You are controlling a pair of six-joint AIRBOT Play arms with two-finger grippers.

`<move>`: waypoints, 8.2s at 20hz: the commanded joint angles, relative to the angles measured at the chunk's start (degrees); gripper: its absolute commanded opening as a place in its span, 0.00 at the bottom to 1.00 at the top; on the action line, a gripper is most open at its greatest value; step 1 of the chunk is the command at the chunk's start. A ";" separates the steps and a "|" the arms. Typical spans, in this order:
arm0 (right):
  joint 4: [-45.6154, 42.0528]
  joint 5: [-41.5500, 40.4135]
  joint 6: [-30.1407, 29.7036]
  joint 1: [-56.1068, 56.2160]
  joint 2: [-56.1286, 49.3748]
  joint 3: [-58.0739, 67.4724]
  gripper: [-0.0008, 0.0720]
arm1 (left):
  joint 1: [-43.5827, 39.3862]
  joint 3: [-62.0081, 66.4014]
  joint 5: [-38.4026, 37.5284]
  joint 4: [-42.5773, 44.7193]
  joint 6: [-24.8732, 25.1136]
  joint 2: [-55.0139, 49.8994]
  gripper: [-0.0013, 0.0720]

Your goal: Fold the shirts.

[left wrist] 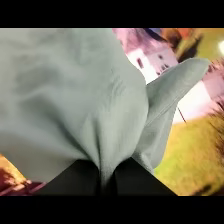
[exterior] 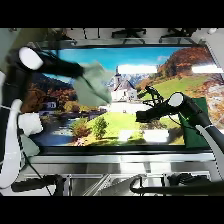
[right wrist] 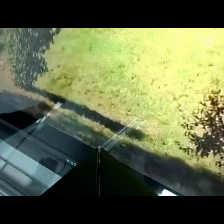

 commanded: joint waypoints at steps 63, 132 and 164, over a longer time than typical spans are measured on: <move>11.04 -0.22 -27.04 -20.09 14.03 41.22 0.03 | 12.87 0.83 -6.19 -5.33 -1.05 37.79 0.03; 12.50 -10.19 -26.18 -28.46 18.49 44.57 0.03 | 45.64 6.95 3.61 -25.38 12.63 41.83 0.03; 7.32 17.73 -19.76 -40.19 -26.64 33.81 0.47 | 29.77 -30.64 -18.58 -5.99 0.61 2.54 0.83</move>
